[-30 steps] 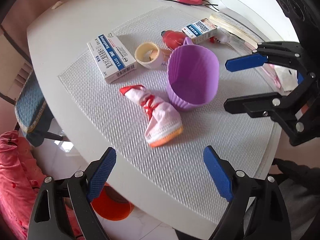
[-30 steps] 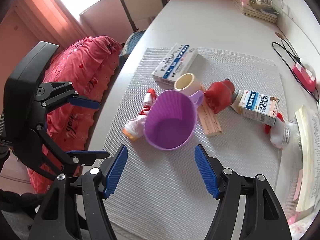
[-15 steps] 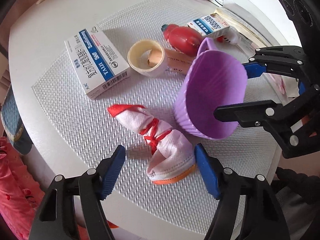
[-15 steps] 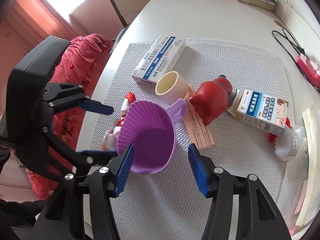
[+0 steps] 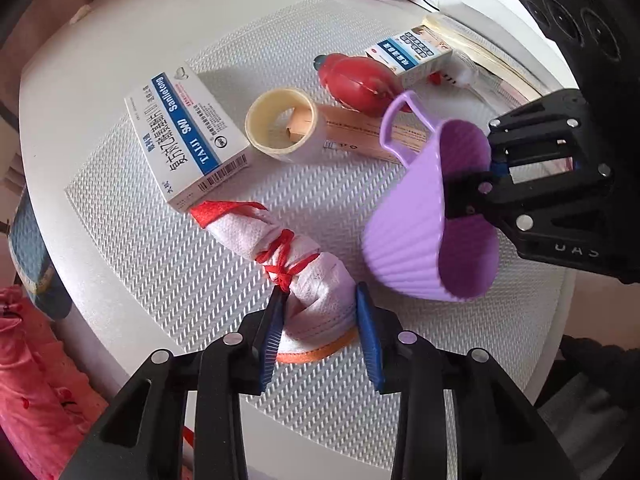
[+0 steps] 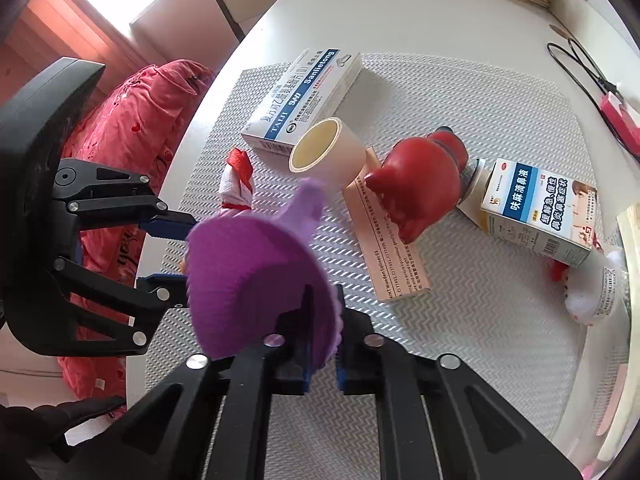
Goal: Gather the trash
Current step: 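Grasp the white-and-red sock with the left tool while the right tool grasps the purple cup, then carry the sock and purple cup over the orange bucket with both tools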
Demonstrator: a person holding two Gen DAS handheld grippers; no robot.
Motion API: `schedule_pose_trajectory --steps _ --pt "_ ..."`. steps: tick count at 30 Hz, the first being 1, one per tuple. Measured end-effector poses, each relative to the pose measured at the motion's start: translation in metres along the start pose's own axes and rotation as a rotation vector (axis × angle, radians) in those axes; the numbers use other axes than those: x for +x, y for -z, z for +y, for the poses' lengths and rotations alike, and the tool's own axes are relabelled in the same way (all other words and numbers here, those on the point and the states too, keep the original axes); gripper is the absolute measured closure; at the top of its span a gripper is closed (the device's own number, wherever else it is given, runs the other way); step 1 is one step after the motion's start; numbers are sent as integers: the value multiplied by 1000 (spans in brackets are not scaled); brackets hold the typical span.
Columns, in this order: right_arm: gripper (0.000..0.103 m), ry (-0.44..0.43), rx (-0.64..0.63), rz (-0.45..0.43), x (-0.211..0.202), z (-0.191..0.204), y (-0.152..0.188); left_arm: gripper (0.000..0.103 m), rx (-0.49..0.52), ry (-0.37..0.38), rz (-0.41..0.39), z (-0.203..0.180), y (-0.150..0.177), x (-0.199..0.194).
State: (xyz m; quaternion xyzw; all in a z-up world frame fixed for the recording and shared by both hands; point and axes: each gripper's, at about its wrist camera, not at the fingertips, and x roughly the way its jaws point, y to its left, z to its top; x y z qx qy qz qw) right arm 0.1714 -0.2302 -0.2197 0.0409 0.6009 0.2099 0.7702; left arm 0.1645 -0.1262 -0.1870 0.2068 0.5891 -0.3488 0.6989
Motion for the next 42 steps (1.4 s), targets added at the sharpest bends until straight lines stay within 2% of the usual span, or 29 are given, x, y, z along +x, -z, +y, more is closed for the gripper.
schedule_pose_trajectory --steps 3,10,19,25,30,38,42 --pt "97 8 -14 -10 -3 0 3 73 -13 19 -4 -1 3 -5" --pt "97 -4 -11 -35 -17 -1 11 74 -8 -4 -17 -18 10 -16" --pt "97 -8 -41 -61 -40 7 24 74 -29 -19 -68 -29 31 -58" --pt "97 -21 -63 -66 -45 20 26 74 -76 -32 -99 -9 60 -76" --pt "97 -38 -99 -60 -46 37 27 74 -132 -60 -132 -12 87 -85" --pt "97 -95 -222 -22 -29 96 16 74 -271 -124 -155 14 142 -105" --pt "97 -128 -288 2 -15 131 6 74 -366 -144 -150 36 183 -112"
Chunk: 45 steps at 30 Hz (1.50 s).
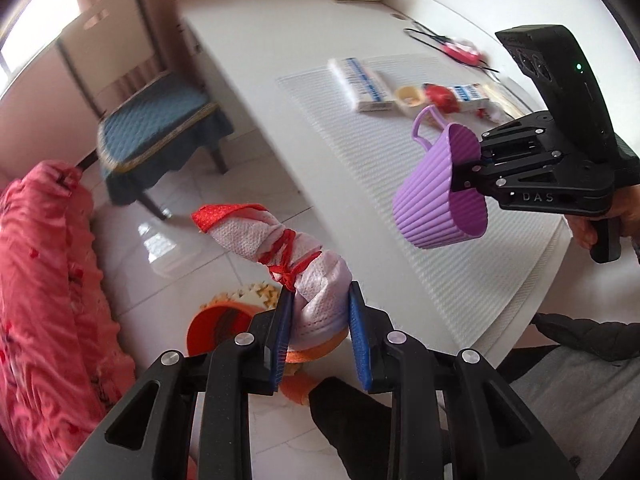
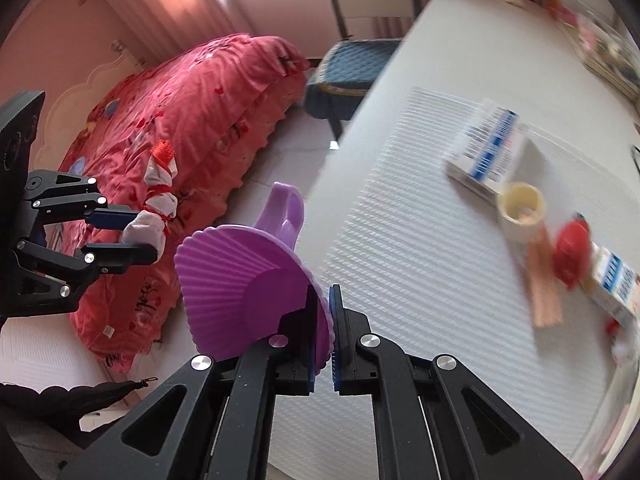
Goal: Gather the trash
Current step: 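Carry the sock and purple cup over the orange bucket with both tools, then open both tools to drop the sock and purple cup into the bucket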
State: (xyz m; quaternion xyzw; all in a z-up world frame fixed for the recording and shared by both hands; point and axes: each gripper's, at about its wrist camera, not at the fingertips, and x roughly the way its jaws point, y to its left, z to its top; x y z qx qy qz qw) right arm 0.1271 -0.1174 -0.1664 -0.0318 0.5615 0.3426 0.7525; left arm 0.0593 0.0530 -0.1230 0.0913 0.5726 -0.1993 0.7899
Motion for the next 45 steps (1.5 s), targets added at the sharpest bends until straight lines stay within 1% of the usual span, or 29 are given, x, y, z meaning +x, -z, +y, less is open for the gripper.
schedule_pose_trajectory --steps 7,8,10,11,13,17,19,22,23,25,26,31,33,34,35,38,41,42,45 --pt "97 -67 -128 61 49 63 -44 74 -157 -35 28 59 46 0" --pt "97 -80 -154 76 64 78 -54 74 -175 -36 35 67 52 1" --pt "97 -92 -170 90 75 92 -60 74 -206 -43 46 83 62 4" --pt "97 -103 -191 107 92 105 -68 74 -219 -42 49 90 66 5" --pt "97 -109 -205 120 104 120 -72 74 -246 -37 59 105 75 10" --pt "97 -117 -227 174 155 153 -83 74 -294 -30 90 136 93 30" --pt "97 -113 -231 192 171 164 -86 74 -316 -22 107 152 101 42" --pt "97 -110 -213 242 213 177 -91 74 -340 0 127 172 112 59" --pt "97 -110 -210 249 220 177 -89 74 -349 10 134 180 116 69" --pt "97 -98 -193 284 249 180 -90 74 -363 18 148 190 125 82" --pt "97 -79 -184 309 269 181 -89 74 -371 28 157 195 129 91" --pt "97 -26 -175 402 336 181 -85 74 -390 89 184 217 145 134" --pt "97 0 -152 444 366 177 -81 74 -405 117 191 225 150 151" --pt "97 2 -143 454 372 175 -80 74 -414 131 195 228 152 159" --pt "97 8 -117 471 389 172 -77 74 -423 148 200 231 155 170" --pt "97 15 -63 491 419 163 -69 74 -437 182 218 236 158 194" --pt "97 21 -18 517 442 151 -57 74 -434 206 238 238 163 214" --pt "97 26 5 538 455 147 -49 74 -431 217 242 238 164 220" --pt "97 46 13 570 469 138 -40 72 -427 237 259 238 171 237"
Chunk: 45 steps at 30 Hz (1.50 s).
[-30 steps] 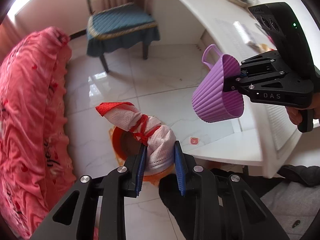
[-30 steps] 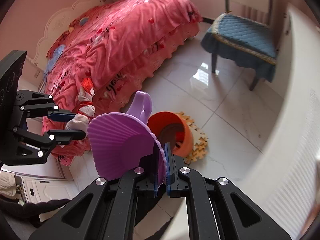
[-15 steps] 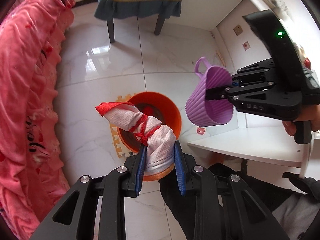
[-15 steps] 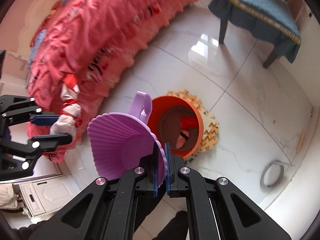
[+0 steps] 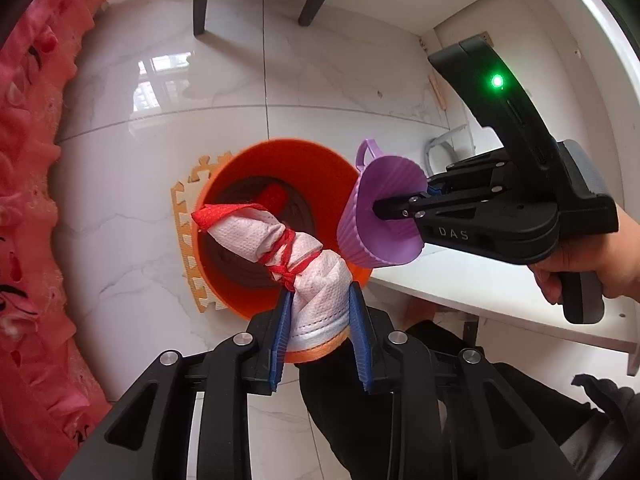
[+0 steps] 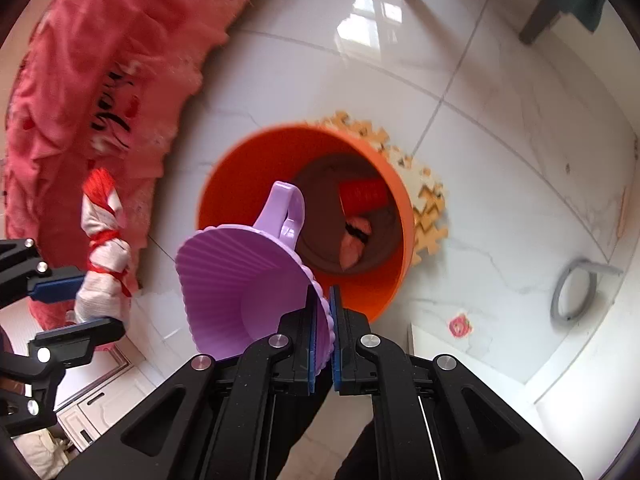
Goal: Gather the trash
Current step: 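Open both tools to drop the sock and purple cup into the bucket, then move both open tools back over the desk mat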
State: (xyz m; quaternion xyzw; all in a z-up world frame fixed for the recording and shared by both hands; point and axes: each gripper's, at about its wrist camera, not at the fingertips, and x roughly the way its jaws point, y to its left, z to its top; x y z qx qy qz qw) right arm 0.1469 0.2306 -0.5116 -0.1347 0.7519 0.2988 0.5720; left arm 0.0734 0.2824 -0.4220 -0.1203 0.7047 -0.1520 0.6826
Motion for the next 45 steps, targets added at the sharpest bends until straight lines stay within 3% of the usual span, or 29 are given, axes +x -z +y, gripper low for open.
schedule_pose_trajectory --steps 3,6,10,17,18,19,23,24,26,28,35,40,45 --pt "95 9 18 18 14 -4 -2 69 7 -8 30 2 -2 10" --pt "90 -13 56 -3 19 -11 -4 55 1 -29 49 5 -1 16" --pt "79 -9 66 -9 28 -13 -6 49 2 -33 53 5 0 13" --pt "60 9 14 -24 6 2 -5 47 15 -59 58 2 -4 4" --pt "57 19 0 -28 3 5 -5 37 15 -63 61 -1 -4 2" --pt "50 36 -34 -32 -7 9 -4 30 23 -73 56 -4 -4 -4" --pt "30 50 -107 -50 -36 19 -1 26 83 -104 47 -17 -1 -23" --pt "25 61 -125 -53 -43 21 1 20 102 -131 46 -21 0 -30" --pt "24 69 -183 -69 -66 28 8 19 139 -168 31 -31 3 -47" --pt "11 73 -222 -108 -96 33 20 17 151 -175 16 -40 5 -68" --pt "5 -22 -239 -245 -188 27 73 9 225 -239 -77 -95 10 -139" --pt "5 -76 -234 -342 -249 21 123 7 304 -269 -120 -144 10 -168" --pt "5 -73 -209 -415 -298 2 169 7 415 -293 -139 -201 11 -183"
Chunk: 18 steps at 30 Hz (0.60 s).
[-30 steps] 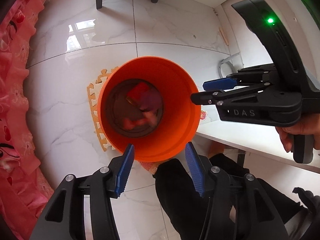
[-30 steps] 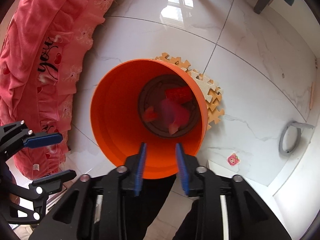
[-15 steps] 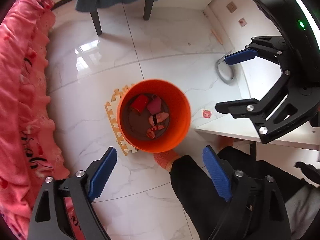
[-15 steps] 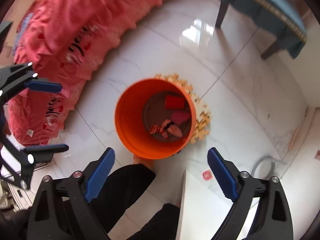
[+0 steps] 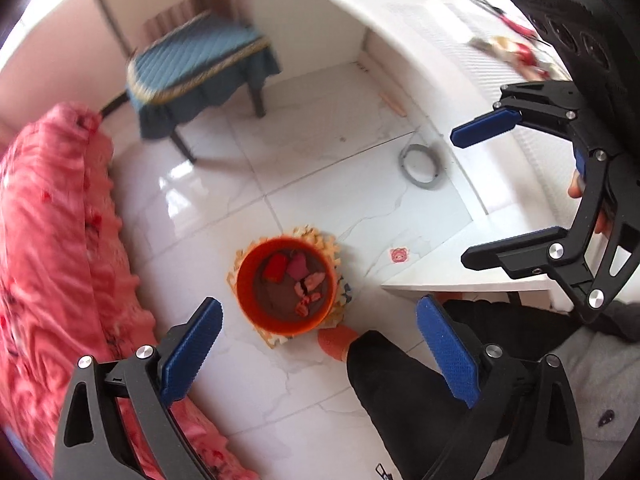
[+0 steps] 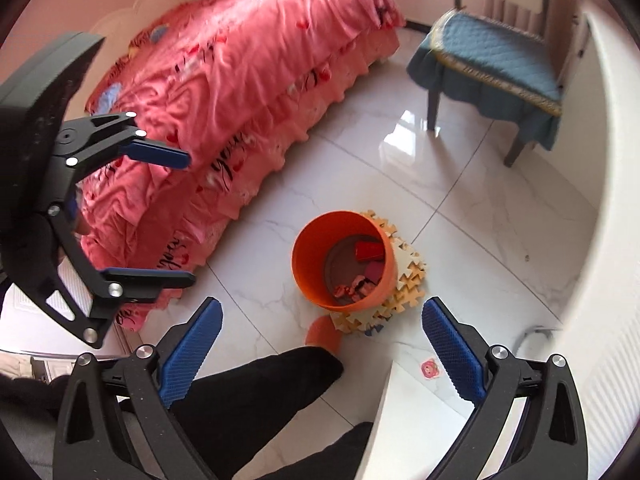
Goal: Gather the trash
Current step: 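Move both open tools back over the desk mat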
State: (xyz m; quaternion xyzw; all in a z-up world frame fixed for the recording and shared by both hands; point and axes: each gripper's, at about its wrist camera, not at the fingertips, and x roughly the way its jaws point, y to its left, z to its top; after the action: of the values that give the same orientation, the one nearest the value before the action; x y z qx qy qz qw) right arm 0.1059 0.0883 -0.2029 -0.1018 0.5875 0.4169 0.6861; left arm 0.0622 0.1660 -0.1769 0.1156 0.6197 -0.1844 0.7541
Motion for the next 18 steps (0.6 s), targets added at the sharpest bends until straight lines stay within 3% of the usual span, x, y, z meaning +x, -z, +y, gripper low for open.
schedule_pose_trajectory --steps 4,8,18 --pt "5 34 31 -56 -47 -9 26 7 89 -16 -29 -39 -19 -16" --pt "5 63 95 -115 -91 -34 61 7 161 27 -71 -75 -43 -30" --pt "5 184 333 -227 -173 -117 149 7 333 66 -97 -162 -111 -27"
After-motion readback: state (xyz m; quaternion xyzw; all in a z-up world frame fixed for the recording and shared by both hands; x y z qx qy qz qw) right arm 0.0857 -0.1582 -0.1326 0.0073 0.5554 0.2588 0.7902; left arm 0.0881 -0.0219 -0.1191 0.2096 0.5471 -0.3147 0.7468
